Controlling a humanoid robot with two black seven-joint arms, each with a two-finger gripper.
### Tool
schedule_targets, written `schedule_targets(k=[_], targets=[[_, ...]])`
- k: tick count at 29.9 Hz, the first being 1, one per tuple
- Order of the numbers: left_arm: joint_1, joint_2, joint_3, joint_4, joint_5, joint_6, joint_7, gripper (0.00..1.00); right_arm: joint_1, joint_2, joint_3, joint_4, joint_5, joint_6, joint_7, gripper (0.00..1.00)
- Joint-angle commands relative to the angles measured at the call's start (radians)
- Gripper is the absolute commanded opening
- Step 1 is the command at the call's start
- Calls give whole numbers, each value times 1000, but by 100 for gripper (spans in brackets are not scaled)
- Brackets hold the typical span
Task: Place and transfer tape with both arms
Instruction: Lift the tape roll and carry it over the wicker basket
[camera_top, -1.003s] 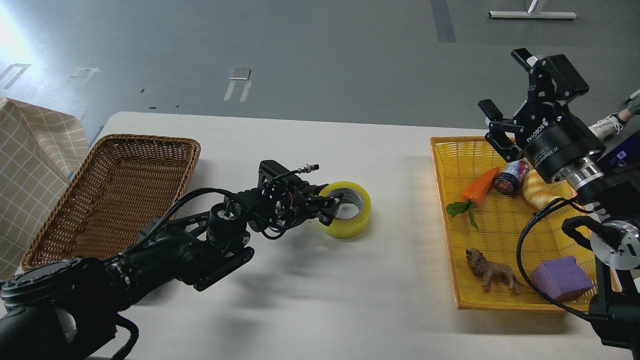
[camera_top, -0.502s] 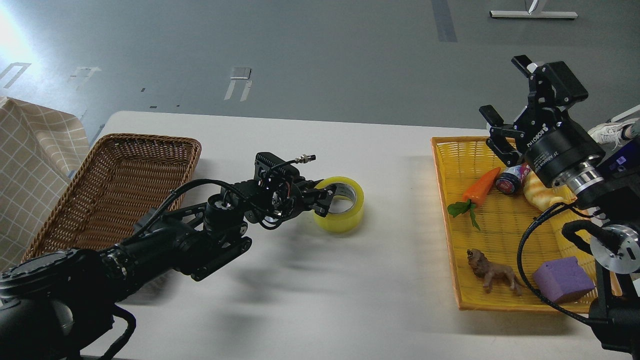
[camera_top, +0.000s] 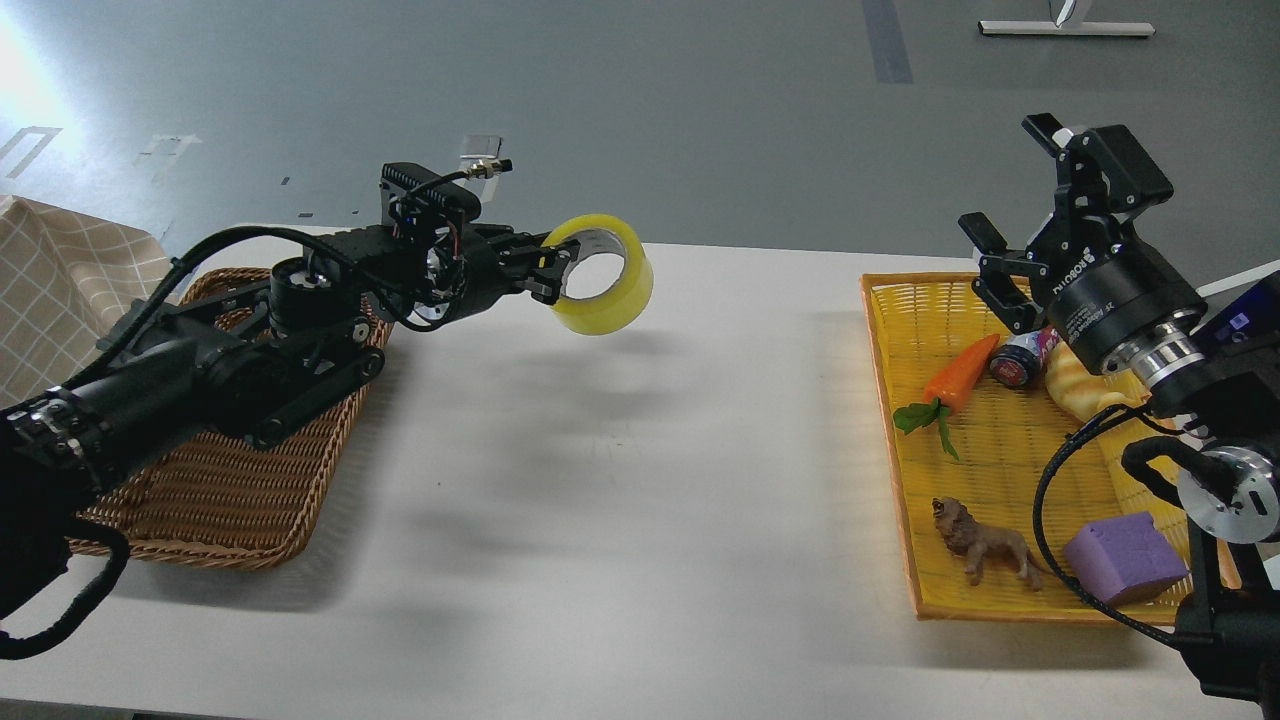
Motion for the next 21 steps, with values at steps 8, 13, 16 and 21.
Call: schedule_targets(k=[8, 13, 16, 21], targets=[[2, 355, -3, -188, -106, -4, -85, 0, 2, 2, -10, -10, -1, 0, -1, 100], [25, 520, 2, -245, -109, -4, -145, 0, 5, 5, -16, -21, -1, 2, -1, 100], [62, 594, 2, -239, -114, -4, -197, 0, 5, 6, -18, -32, -1, 2, -1, 100], [132, 685, 4, -231, -123, 5, -277, 0, 7, 14, -21, -38, 0, 3, -1, 100]])
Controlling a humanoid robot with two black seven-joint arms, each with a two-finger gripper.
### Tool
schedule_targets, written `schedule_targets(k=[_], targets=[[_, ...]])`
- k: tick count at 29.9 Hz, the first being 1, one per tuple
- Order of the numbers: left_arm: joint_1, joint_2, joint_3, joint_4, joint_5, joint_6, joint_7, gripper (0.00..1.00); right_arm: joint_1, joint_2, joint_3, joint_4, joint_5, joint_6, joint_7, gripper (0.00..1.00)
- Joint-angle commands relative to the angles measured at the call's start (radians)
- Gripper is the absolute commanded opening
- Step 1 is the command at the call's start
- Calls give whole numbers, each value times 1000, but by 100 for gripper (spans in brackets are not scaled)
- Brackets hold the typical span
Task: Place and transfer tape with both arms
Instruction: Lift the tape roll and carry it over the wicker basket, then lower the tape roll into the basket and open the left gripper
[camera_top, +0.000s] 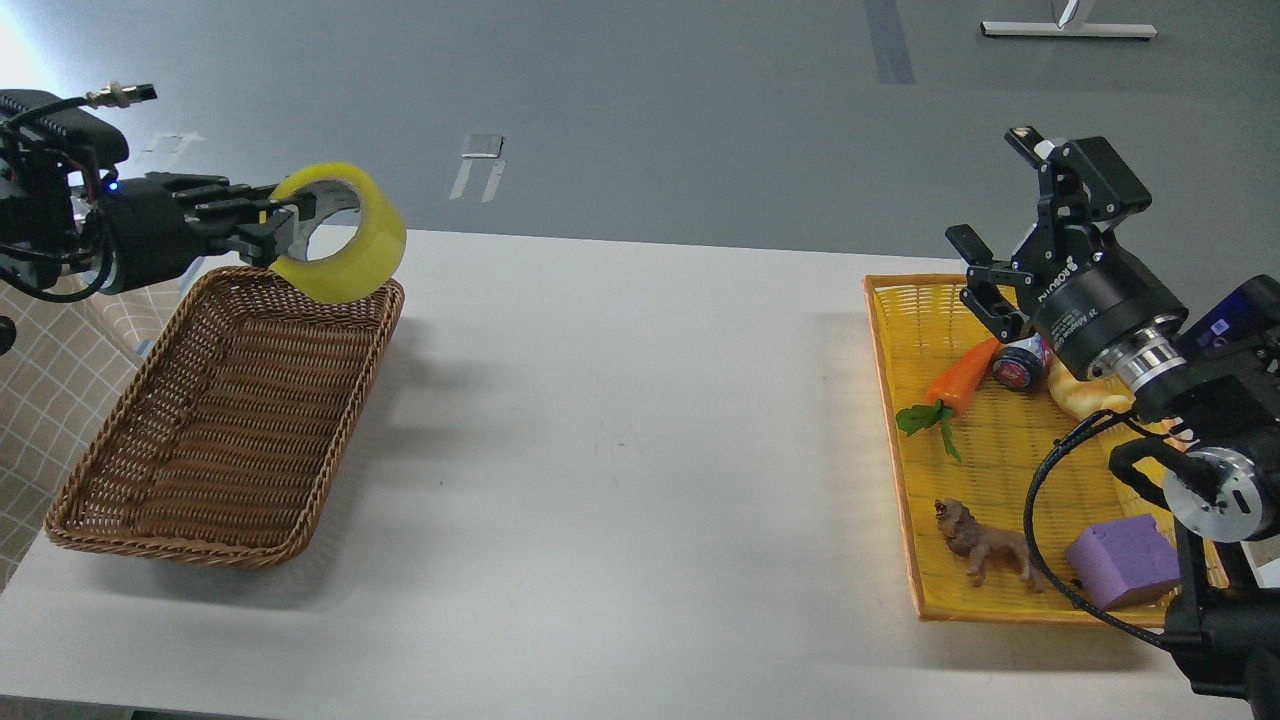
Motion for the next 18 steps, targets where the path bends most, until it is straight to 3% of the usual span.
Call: schedule_targets(k=[1, 10, 14, 18], targets=[[51, 54, 0, 10, -3, 9, -42, 0, 2, 5, -1, -5, 2, 1, 0, 100], [154, 27, 0, 187, 0, 41, -42, 0, 0, 7, -21, -5, 2, 1, 0, 100], [188, -79, 3, 372, 8, 84, -42, 0, -3, 4, -21, -2, 2, 2, 0, 100], [185, -102, 54, 414, 2, 101, -42, 0, -6, -1, -21, -2, 0, 1, 0, 100]])
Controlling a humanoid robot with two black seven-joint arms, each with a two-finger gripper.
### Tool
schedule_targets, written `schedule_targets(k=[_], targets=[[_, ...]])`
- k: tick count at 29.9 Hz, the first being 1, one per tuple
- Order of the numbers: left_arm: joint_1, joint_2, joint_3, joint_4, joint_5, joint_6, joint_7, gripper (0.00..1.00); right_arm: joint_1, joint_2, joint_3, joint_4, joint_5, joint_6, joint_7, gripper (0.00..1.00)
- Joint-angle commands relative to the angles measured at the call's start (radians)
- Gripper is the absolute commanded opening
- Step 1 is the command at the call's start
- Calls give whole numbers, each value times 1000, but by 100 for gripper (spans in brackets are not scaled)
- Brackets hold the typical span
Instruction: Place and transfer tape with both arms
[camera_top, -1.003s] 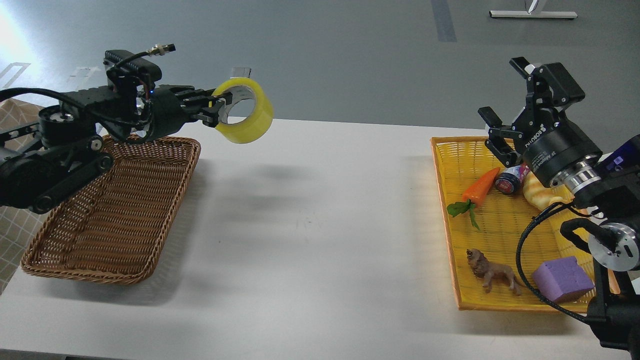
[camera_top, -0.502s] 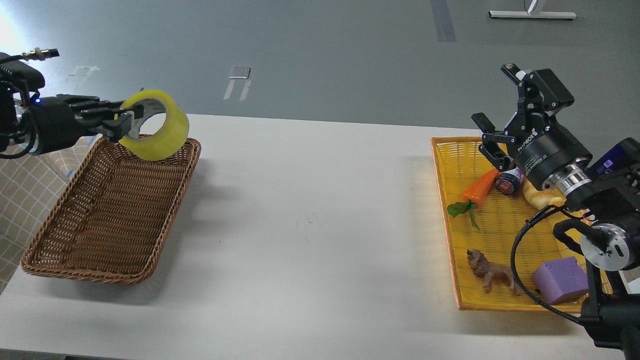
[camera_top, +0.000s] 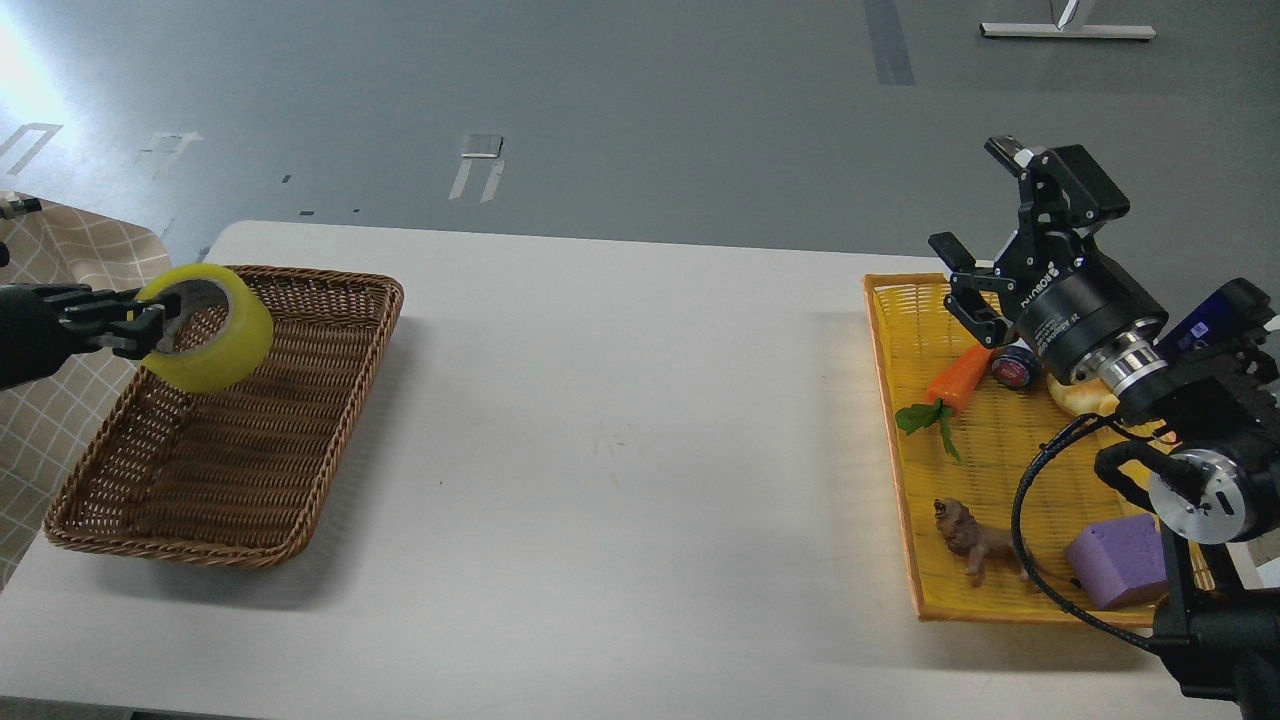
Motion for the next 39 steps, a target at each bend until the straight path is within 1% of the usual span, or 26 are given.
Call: schedule_targets(k=[1, 4, 18, 20, 21, 22, 23, 24, 25, 27, 28, 32, 33, 35, 38, 39], targets=[[-1, -17, 51, 30, -5, 33, 0, 0, -2, -3, 0, 1, -1, 1, 0, 100], [-1, -32, 85, 32, -10, 75, 0, 0, -2, -4, 0, 1, 0, 0, 0, 100], [2, -36, 94, 32, -65, 67, 0, 0, 4, -4, 0, 1, -1, 1, -2, 100], [1, -39, 93, 32, -66, 66, 0, 10, 1, -4, 0, 1, 0, 1, -2, 100], [-1, -39, 93, 32, -68, 67, 0, 21, 1, -4, 0, 2, 0, 1, -2, 100], [1, -40, 93, 33, -68, 67, 0, 38, 0, -4, 0, 2, 0, 1, -3, 100], [-1, -40, 93, 33, -68, 67, 0, 48, 0, -4, 0, 2, 0, 1, -3, 100], [-1, -40, 91, 33, -69, 67, 0, 63, 0, -4, 0, 2, 0, 1, -3, 100], [-1, -40, 91, 33, -69, 67, 0, 63, 0, -4, 0, 2, 0, 1, -3, 100], [-4, -40, 91, 32, -72, 66, 0, 72, -2, -4, 0, 2, 0, 1, -2, 100], [-5, -40, 91, 32, -77, 66, 0, 80, -2, -4, 0, 2, 0, 1, -2, 100], [-2, -40, 91, 32, -80, 66, 0, 87, -3, -1, 0, 2, 0, 1, -2, 100], [-2, -40, 90, 32, -82, 66, 0, 92, -3, 0, 0, 2, 0, 1, -2, 100], [-7, -39, 82, 32, -92, 66, 0, 97, -3, 0, 0, 2, 0, 1, -2, 100], [-21, -39, 79, 27, -187, 66, 0, 98, -3, 2, 0, 2, 0, 1, -2, 100], [-30, -39, 78, 15, -266, 66, 0, 98, -3, 3, 0, 2, 0, 1, -2, 100]])
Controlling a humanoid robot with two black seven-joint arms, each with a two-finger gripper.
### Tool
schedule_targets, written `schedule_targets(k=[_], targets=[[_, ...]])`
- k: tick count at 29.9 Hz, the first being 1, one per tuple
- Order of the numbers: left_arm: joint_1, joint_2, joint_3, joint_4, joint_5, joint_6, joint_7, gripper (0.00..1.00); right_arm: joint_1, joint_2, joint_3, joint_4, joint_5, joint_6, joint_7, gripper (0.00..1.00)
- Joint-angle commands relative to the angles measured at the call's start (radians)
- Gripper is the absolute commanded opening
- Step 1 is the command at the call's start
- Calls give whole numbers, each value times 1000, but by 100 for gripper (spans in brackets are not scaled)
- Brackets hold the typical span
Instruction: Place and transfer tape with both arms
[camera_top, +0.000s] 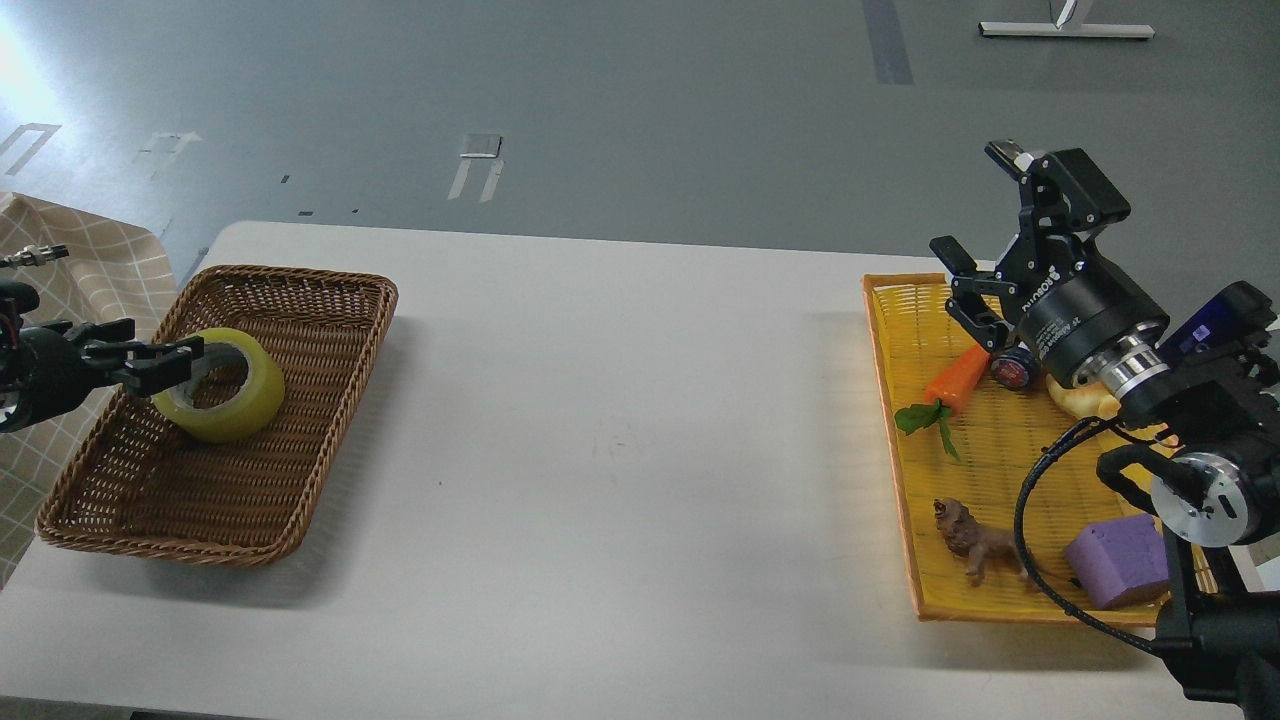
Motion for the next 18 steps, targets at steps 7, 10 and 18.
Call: schedule_targets(k=[7, 10, 18], targets=[[-143, 1, -6, -119, -576, -80, 0, 98, 6, 2, 0, 5, 1, 1, 2, 100], [-212, 6, -23, -239, -802, -100, 0, 98, 12, 5, 0, 6, 1, 1, 5, 100], [-227, -61, -193, -483, -1170, -106, 0, 98, 58, 71, 0, 11, 3, 9, 9, 100]])
